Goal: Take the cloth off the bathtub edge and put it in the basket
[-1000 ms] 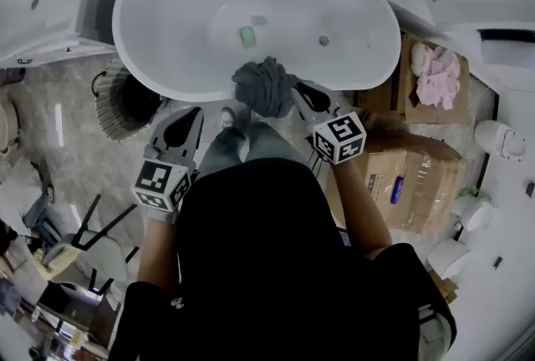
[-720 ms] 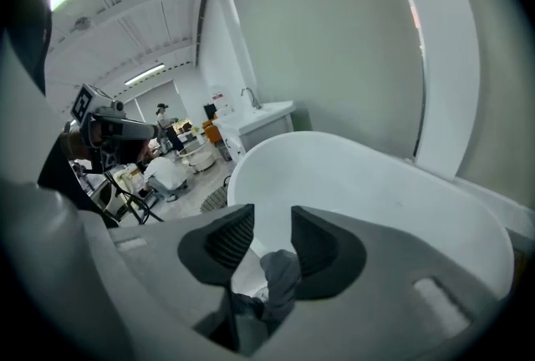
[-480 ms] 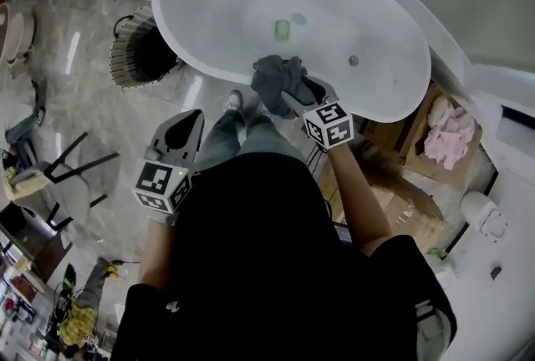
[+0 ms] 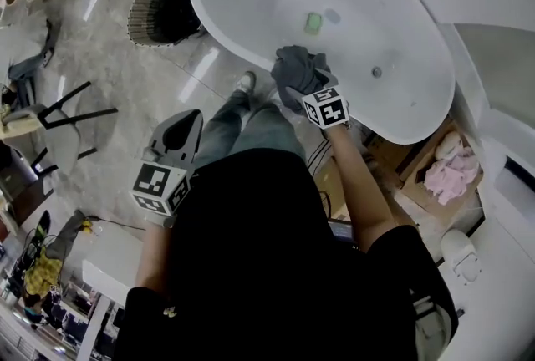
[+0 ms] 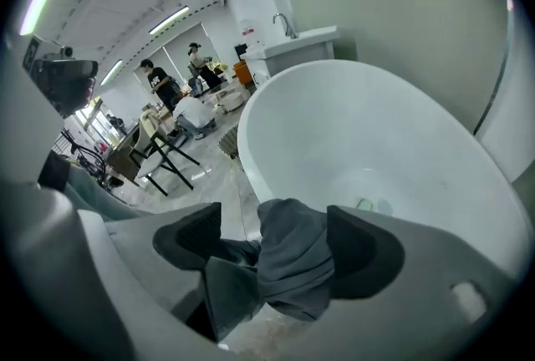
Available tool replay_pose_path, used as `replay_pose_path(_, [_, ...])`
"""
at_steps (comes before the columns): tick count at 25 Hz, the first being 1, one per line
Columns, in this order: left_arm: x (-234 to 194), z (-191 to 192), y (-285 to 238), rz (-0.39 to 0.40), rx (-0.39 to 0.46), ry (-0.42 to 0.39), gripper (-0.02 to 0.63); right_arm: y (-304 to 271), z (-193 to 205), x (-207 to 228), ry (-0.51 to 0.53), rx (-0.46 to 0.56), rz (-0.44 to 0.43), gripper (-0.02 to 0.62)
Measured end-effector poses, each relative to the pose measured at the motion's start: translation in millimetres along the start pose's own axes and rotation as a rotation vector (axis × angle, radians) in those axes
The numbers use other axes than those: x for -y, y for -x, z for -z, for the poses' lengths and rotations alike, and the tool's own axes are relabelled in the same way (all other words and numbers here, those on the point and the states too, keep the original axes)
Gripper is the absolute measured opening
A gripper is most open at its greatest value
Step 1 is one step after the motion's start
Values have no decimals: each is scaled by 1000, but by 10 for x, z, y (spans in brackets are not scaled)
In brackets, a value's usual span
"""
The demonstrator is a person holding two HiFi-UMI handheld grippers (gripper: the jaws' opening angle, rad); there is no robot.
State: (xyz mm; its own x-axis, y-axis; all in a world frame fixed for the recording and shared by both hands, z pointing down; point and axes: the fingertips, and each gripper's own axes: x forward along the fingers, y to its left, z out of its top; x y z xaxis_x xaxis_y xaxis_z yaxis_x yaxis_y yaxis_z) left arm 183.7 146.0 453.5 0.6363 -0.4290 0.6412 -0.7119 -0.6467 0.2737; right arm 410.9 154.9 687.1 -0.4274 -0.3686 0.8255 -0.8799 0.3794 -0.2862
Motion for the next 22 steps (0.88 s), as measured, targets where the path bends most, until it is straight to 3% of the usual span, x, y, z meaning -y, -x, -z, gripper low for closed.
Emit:
replay_pose_path(14, [-185, 521, 125, -111, -48, 77, 12, -1021, 485, 261, 139, -218, 36, 439])
replay_pose_path(22, [-168, 644, 129, -125, -59, 93, 12, -1357, 760, 311, 176, -320, 5, 439])
